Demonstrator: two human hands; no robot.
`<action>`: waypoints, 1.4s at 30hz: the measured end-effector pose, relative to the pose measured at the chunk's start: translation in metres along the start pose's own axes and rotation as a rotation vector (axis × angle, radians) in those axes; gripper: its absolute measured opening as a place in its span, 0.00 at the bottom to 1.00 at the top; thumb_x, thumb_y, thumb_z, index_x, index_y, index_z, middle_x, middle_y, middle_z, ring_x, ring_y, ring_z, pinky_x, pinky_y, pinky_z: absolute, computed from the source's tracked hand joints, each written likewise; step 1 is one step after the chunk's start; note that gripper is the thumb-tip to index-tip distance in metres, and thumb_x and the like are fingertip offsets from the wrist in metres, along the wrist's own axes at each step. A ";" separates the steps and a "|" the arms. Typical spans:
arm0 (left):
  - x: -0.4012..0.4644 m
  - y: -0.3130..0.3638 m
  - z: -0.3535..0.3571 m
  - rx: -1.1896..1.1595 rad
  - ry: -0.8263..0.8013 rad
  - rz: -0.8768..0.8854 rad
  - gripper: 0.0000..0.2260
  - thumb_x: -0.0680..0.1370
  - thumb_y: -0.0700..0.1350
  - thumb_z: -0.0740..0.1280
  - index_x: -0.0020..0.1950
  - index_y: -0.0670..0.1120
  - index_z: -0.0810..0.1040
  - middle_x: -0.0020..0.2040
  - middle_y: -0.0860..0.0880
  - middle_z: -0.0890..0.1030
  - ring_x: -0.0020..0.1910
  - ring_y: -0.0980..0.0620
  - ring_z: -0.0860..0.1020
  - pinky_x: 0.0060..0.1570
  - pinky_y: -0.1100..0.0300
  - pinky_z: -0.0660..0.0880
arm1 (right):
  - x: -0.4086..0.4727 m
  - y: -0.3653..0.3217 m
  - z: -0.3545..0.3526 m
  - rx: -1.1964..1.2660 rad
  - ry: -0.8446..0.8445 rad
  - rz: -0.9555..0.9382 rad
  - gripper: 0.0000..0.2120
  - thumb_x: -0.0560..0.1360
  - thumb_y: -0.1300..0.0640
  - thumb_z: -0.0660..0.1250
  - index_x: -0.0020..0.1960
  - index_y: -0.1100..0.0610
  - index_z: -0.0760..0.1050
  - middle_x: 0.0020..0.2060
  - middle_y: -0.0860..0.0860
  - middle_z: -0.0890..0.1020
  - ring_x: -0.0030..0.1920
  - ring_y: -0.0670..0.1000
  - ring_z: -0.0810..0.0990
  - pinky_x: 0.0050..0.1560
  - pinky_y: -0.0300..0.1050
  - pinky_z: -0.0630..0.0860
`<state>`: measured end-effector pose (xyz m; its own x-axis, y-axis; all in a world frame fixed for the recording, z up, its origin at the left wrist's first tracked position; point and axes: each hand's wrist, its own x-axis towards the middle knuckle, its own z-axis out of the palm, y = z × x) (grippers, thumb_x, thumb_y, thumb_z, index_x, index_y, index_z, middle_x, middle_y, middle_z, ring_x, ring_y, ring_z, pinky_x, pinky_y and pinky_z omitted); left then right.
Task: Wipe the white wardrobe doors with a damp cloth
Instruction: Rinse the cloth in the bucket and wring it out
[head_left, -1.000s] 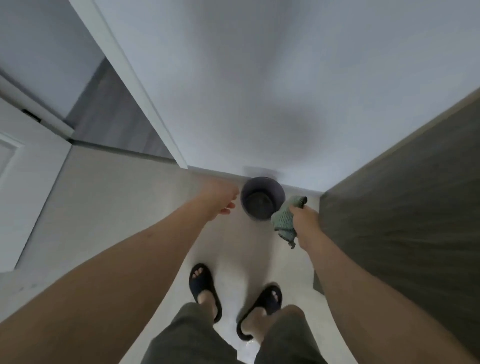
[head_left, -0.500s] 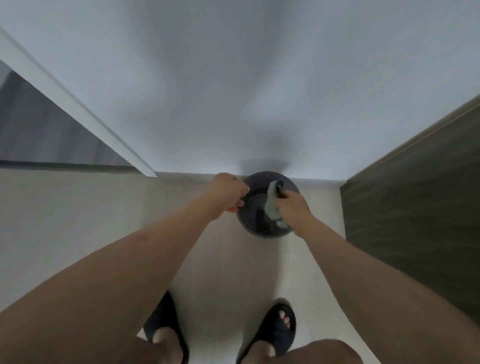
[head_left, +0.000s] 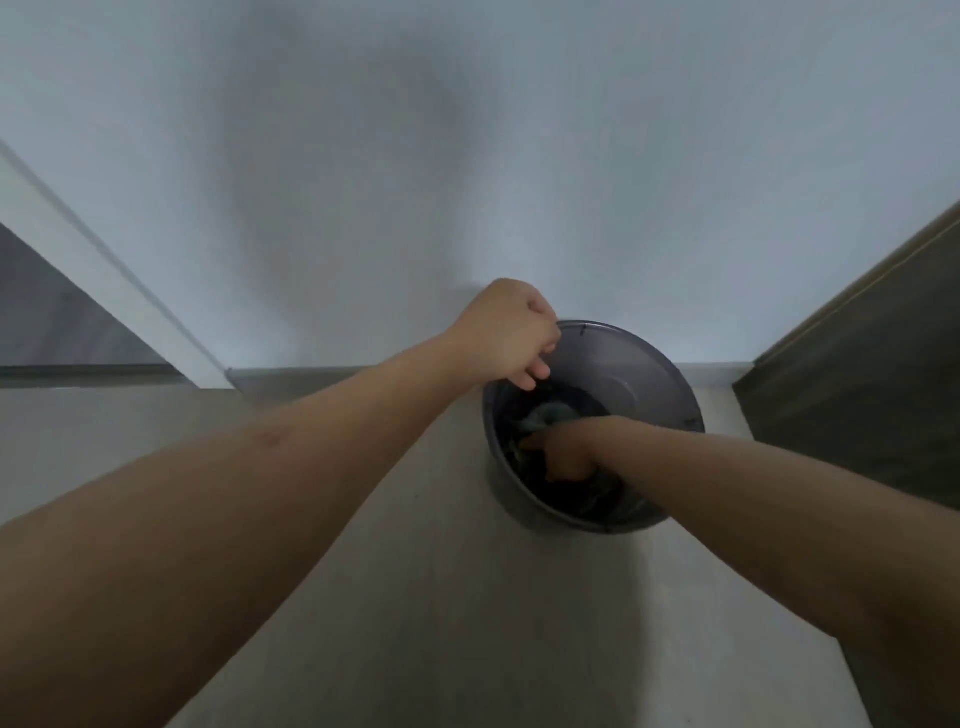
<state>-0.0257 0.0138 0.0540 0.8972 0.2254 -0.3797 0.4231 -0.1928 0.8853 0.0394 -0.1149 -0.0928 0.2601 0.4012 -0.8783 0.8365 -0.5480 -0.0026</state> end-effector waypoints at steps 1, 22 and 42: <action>0.003 -0.002 0.001 0.026 -0.008 0.025 0.06 0.79 0.36 0.63 0.52 0.36 0.78 0.47 0.38 0.83 0.35 0.46 0.83 0.33 0.52 0.82 | 0.008 0.001 0.003 -0.063 0.002 0.023 0.24 0.81 0.53 0.62 0.76 0.57 0.67 0.69 0.59 0.75 0.66 0.61 0.74 0.69 0.51 0.68; 0.043 -0.027 0.048 0.235 -0.319 -0.059 0.14 0.80 0.35 0.65 0.65 0.43 0.75 0.54 0.39 0.83 0.48 0.41 0.83 0.45 0.47 0.84 | -0.150 0.046 -0.043 0.624 0.898 0.144 0.22 0.80 0.43 0.64 0.36 0.59 0.73 0.31 0.54 0.77 0.33 0.53 0.75 0.31 0.44 0.67; 0.029 -0.027 0.028 0.406 -0.155 0.041 0.13 0.75 0.31 0.56 0.49 0.49 0.73 0.44 0.45 0.75 0.39 0.44 0.74 0.38 0.53 0.73 | -0.019 -0.007 -0.008 0.049 0.081 0.093 0.13 0.82 0.57 0.60 0.61 0.62 0.78 0.57 0.58 0.81 0.55 0.58 0.78 0.57 0.51 0.74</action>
<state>-0.0078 -0.0018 0.0120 0.9096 0.0694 -0.4096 0.3740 -0.5658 0.7348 0.0323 -0.1129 -0.0724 0.3751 0.4037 -0.8344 0.7832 -0.6196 0.0522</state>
